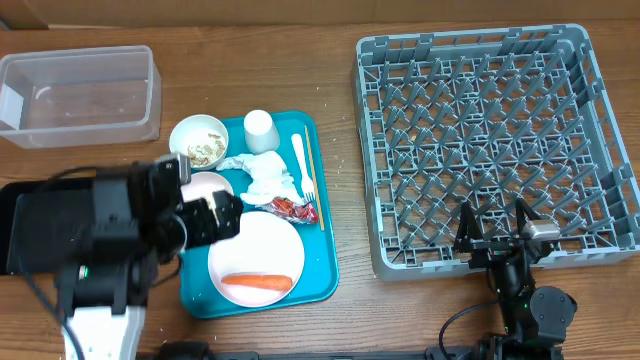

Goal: Sort waste into correct bins and load items into the dishwasher rack

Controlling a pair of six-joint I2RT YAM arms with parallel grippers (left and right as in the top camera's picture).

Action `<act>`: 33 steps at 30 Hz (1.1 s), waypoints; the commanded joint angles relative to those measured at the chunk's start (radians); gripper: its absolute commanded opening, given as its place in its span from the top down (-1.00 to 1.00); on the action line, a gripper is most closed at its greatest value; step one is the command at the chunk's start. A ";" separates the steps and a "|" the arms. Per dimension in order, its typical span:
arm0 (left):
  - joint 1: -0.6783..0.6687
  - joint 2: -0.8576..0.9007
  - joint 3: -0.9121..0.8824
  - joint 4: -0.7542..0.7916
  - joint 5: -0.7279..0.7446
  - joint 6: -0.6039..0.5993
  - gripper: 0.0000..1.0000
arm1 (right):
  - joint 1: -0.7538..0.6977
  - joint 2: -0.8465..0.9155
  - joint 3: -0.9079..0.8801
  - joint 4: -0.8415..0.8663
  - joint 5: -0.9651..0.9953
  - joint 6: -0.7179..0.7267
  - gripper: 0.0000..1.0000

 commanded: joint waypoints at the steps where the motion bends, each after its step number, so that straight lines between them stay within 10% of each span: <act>1: 0.004 0.075 0.031 0.014 0.036 -0.024 -1.00 | -0.006 -0.007 -0.010 0.007 0.010 -0.003 -1.00; 19: -0.174 0.514 0.031 0.069 -0.337 -0.171 -1.00 | -0.006 -0.007 -0.010 0.007 0.010 -0.003 -1.00; 33: -0.174 0.695 0.031 0.204 -0.320 -0.175 -1.00 | -0.006 -0.007 -0.010 0.006 0.010 -0.003 -1.00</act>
